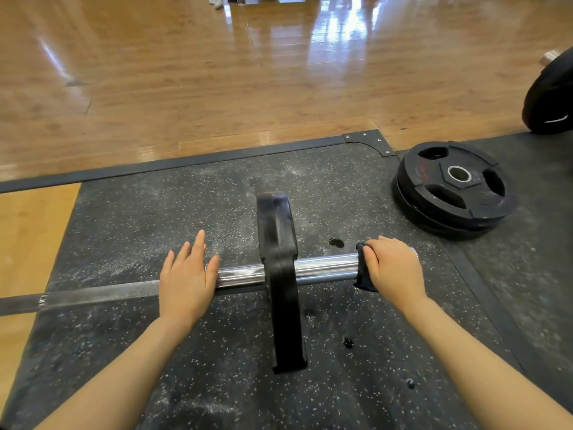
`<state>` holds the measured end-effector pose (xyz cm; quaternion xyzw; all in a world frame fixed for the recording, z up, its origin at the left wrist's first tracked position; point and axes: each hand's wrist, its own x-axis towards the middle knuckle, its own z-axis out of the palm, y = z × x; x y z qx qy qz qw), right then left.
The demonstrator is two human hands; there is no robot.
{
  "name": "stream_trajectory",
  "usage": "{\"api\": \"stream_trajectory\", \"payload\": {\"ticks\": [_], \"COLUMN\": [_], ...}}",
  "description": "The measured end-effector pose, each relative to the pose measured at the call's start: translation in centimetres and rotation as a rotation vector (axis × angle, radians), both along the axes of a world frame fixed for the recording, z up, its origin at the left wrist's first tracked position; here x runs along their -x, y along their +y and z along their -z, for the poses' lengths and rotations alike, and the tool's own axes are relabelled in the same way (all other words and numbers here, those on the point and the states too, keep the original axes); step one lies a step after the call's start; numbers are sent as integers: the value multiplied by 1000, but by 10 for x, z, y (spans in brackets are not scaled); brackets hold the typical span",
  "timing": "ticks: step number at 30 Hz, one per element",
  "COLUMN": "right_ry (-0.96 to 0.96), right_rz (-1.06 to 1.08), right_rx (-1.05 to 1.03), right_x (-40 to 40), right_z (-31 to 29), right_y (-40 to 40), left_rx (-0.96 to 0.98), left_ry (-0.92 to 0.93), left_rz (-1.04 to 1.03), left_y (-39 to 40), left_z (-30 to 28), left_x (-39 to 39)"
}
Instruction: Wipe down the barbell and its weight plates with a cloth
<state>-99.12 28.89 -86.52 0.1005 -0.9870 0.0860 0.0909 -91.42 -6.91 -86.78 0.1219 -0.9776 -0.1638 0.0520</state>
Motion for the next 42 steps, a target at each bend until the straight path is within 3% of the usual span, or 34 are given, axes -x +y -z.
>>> {"api": "stream_trajectory", "payload": {"ticks": [6, 12, 18, 25, 28, 31, 36, 42], "right_ry": [6, -47, -196, 11, 35, 67, 98, 87], "right_rz": [-39, -94, -167, -123, -156, -162, -143, -104], "right_rx": [47, 56, 28, 29, 55, 86, 89, 71], "right_x": [-29, -49, -52, -82, -87, -89, -97, -103], "right_z": [-3, -6, -5, 5, 9, 8, 10, 9], "right_y": [9, 12, -10, 2, 6, 7, 8, 5], "left_rx": [175, 368, 102, 64, -144, -327, -380, -342], "left_ry": [-72, 1, -147, -210, -77, 114, 81, -87], "left_rz": [85, 464, 479, 377, 160, 139, 236, 288], "left_y": [0, -7, 10, 11, 31, 62, 95, 122], "left_z": [-6, -28, -22, -16, -38, -80, -129, -135], "left_x": [-25, -28, -22, -43, -42, -37, -27, -41]}}
